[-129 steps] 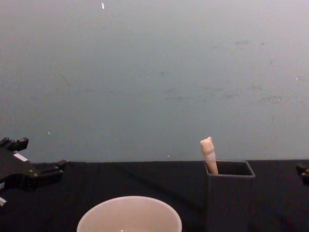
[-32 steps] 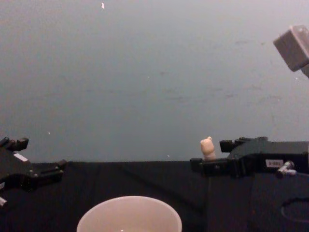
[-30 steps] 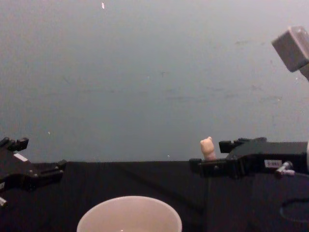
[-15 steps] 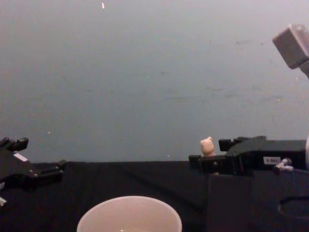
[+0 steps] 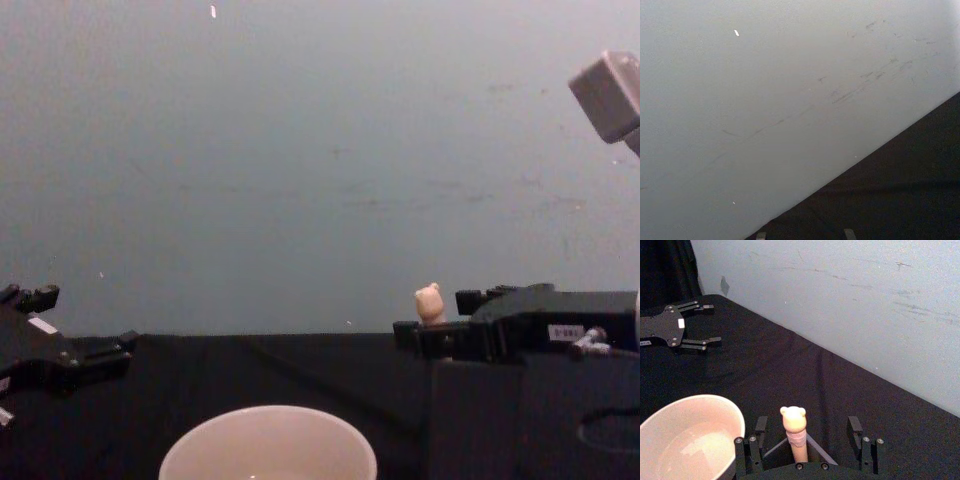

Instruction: Pick up the stirring spoon with one hand, stir inside the cup, then place it back in its original position.

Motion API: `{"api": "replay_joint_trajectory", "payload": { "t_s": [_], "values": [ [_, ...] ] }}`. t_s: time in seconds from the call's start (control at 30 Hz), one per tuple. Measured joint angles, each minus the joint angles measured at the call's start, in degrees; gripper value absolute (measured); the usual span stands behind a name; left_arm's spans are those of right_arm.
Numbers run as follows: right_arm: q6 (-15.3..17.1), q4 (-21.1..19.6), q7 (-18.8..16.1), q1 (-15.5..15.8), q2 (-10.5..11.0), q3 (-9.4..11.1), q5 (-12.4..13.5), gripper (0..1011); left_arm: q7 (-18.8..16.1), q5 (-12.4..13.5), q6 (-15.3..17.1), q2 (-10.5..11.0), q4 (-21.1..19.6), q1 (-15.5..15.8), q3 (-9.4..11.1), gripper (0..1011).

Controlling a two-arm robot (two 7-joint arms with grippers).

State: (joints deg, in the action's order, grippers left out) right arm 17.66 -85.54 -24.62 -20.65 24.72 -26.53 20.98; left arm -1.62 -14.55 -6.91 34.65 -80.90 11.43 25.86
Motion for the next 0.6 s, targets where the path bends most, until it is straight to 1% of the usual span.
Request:
{"api": "replay_joint_trajectory", "payload": {
  "t_s": [0.23,0.3,0.33,0.43,0.6],
  "values": [
    [0.0,0.0,0.0,0.0,0.0,0.0,0.0,1002,0.0,0.0,0.0,0.0,0.0,0.0,0.0,1001],
    [-0.1,0.0,0.0,0.0,0.0,0.0,0.0,982,0.0,0.0,0.0,0.0,0.0,0.0,0.0,1001],
    [-0.1,0.0,0.0,0.0,0.0,0.0,0.0,946,0.0,0.0,0.0,0.0,0.0,0.0,0.0,1001],
    [-0.1,0.0,0.0,0.0,0.0,-0.1,0.0,891,0.0,0.0,0.0,0.0,0.0,0.0,0.0,1001],
    [-0.1,0.0,0.0,0.0,0.0,-0.1,0.0,759,0.0,0.0,0.0,0.0,0.0,0.0,0.0,1001]
  ]
}}
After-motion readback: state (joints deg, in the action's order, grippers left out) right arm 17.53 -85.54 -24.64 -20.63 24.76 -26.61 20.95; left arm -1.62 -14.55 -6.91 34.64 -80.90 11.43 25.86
